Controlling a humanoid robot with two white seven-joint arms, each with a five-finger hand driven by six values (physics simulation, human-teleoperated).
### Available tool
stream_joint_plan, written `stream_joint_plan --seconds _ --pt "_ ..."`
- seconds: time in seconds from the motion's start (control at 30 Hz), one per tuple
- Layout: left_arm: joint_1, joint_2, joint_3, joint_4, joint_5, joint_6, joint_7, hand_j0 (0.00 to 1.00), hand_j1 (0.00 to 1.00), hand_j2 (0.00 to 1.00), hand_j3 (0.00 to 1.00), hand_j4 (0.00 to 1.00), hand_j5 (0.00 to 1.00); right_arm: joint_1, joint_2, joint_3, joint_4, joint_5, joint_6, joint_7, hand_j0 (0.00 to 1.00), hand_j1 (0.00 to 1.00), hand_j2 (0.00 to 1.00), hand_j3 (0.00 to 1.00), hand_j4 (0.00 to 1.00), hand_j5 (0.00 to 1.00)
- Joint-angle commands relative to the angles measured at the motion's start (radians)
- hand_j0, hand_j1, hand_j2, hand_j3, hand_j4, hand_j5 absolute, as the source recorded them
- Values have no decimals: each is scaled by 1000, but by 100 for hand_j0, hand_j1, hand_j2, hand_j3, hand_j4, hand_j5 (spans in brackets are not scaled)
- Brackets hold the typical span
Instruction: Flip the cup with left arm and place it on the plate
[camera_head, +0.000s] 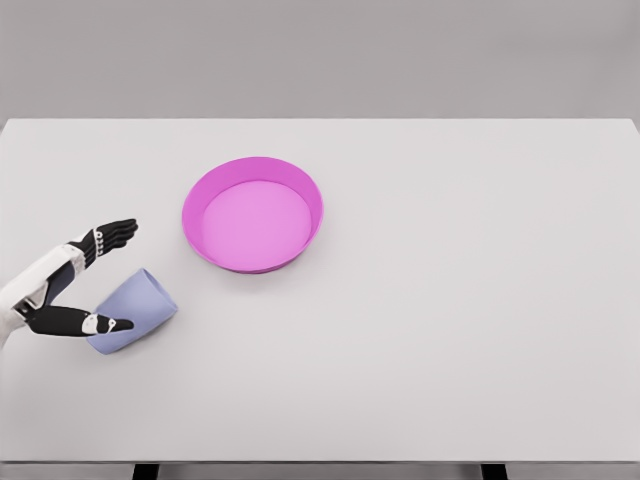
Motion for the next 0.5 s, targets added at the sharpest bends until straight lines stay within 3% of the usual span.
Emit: stream_joint_plan --seconds 0.0,0.3,0.47 --pt "0 -1 -10 0 2 1 27 100 100 100 100 100 100 0 0 0 0 1 0 0 100 100 100 100 100 100" --pt "-2 0 -15 -2 2 143 45 100 100 100 100 100 100 0 0 0 0 0 0 0 100 100 100 100 100 100" --pt "-6 2 -15 -2 2 146 41 100 100 100 100 100 100 0 0 0 0 1 0 0 100 100 100 100 100 100"
